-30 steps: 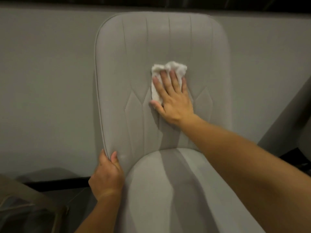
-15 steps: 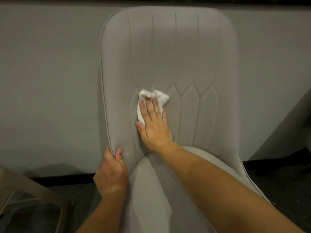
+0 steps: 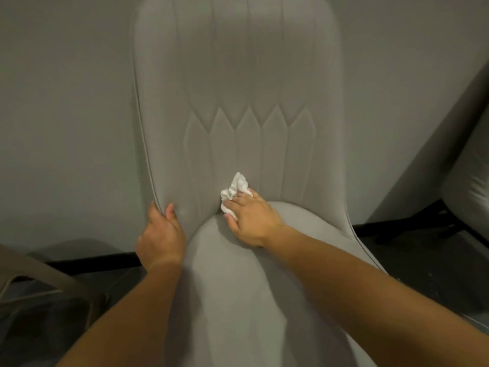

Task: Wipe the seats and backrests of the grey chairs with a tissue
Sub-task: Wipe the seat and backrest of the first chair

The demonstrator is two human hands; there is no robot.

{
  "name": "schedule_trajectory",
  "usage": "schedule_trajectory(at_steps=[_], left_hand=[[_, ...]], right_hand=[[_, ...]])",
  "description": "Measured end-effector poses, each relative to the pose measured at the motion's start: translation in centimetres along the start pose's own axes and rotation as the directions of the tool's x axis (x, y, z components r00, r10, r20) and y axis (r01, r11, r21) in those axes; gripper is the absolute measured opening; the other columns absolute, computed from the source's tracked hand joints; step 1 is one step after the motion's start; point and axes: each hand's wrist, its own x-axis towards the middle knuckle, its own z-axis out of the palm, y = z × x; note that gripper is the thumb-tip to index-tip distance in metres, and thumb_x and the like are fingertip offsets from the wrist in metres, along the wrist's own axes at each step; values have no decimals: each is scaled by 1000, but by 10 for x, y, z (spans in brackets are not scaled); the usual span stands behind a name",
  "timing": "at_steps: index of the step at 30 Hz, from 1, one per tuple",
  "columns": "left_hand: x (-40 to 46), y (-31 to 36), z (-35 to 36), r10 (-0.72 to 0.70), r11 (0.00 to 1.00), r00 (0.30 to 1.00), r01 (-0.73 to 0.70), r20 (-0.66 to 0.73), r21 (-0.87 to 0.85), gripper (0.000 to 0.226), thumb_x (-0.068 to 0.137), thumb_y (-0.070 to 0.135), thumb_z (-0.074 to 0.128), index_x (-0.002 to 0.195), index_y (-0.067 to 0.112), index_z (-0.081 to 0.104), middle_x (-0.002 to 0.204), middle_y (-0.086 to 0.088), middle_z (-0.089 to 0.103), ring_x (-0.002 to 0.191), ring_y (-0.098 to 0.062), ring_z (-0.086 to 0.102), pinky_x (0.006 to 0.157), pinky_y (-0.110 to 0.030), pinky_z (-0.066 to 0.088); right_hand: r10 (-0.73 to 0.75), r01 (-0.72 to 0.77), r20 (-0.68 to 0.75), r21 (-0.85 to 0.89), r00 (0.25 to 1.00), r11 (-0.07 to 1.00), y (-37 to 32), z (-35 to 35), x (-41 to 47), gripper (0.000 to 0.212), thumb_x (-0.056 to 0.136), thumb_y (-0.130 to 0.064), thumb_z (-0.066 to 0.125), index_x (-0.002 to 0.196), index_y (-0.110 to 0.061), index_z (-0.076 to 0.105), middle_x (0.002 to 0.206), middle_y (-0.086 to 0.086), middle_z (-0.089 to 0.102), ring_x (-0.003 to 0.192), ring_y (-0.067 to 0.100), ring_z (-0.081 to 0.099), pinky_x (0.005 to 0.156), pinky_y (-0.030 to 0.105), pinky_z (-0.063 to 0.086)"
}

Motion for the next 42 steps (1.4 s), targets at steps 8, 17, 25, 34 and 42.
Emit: schedule_trajectory(at_steps=[8,17,25,34,42], left_hand=[[1,1,2,8,999,999,-7,-31,41,60,96,57,19,128,9,37,94,-32,63,84,-51,58,70,-49,39],[-7,20,-3,-101,995,995,101,2,-13,61,100,47,24,145,6,21,131,-26,52,111,-46,53,87,-52,39],[-40,72,-30,250,968,962,-247,-113,41,88,80,23,55,151,12,4,157,-22,-5,142,-41,10,110,-54,24],[-80,45,17,511,743,738,-637,440,205,76,90,52,43,152,19,17,158,-18,8,145,-32,-6,114,-55,7],[-85,59,-1,51,811,558,-507,828,292,84,81,80,11,150,35,-2,159,-5,-12,144,-29,-13,113,-53,-1]], right_hand=[[266,-285,236,51,934,957,10,24,-39,75,86,-80,17,145,-38,33,152,-3,32,147,23,15,115,57,-4],[345,-379,306,59,887,923,9,36,-20,67,94,-67,9,156,-41,6,167,-7,-4,152,20,-9,119,49,-10],[307,-337,245,92,920,937,13,29,-24,60,100,-58,20,154,-33,24,165,-2,14,151,21,8,121,44,1],[360,-386,232,81,904,919,32,24,-45,58,100,-55,20,153,-33,25,164,-4,18,151,20,9,122,43,4],[425,-463,344,31,837,886,31,-19,-104,52,102,-49,25,149,-30,33,161,3,25,148,26,16,122,43,7]])
